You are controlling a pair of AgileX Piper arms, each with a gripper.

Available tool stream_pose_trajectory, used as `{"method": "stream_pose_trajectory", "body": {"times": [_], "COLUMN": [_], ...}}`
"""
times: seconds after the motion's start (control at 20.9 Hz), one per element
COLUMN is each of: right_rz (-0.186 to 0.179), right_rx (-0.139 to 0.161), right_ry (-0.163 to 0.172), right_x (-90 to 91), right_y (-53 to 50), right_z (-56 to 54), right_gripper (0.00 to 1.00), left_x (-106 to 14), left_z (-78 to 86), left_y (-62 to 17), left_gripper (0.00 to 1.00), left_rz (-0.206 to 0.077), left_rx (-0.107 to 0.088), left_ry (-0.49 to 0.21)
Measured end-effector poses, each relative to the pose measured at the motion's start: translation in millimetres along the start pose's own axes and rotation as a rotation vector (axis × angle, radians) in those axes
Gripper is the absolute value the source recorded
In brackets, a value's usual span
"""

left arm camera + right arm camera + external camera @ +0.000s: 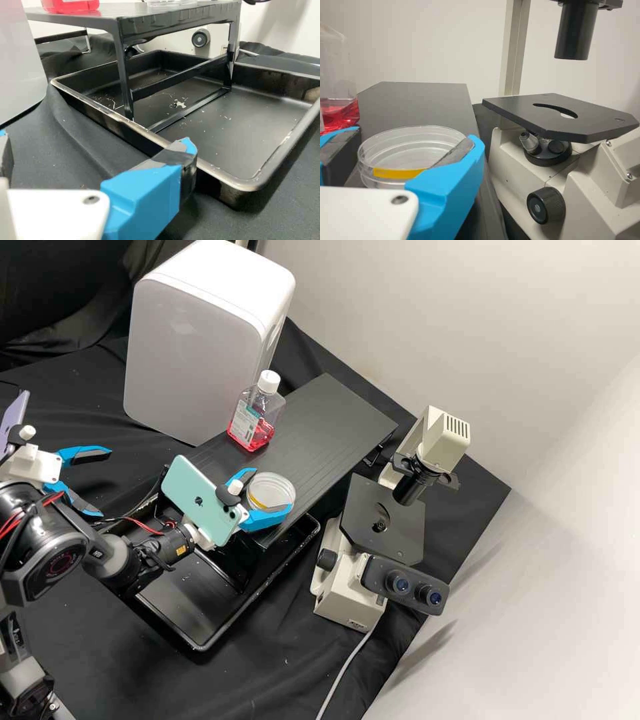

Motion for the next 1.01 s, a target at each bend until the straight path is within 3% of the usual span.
{"method": "stream_pose_trajectory", "body": {"times": [0.24,0.57,1.01], "right_rz": [-0.040,-0.070,-0.070], "right_rx": [-0.014,-0.039,-0.038], "right_ry": [0.041,0.072,0.065], "right_x": [-1.3,-2.9,-2.5], "right_y": [-10.8,-19.0,-19.7], "right_z": [-10.8,-19.1,-17.7], "right_gripper": [0.00,0.00,0.00], "left_x": [0.0,0.0,0.0], "left_z": [0.0,0.0,0.0], "left_y": [0.0,0.0,0.0], "left_gripper": [1.00,1.00,1.00], "left_rz": [0.000,0.000,0.000], "left_rx": [0.000,0.000,0.000], "left_ry": [0.000,0.000,0.000]}}
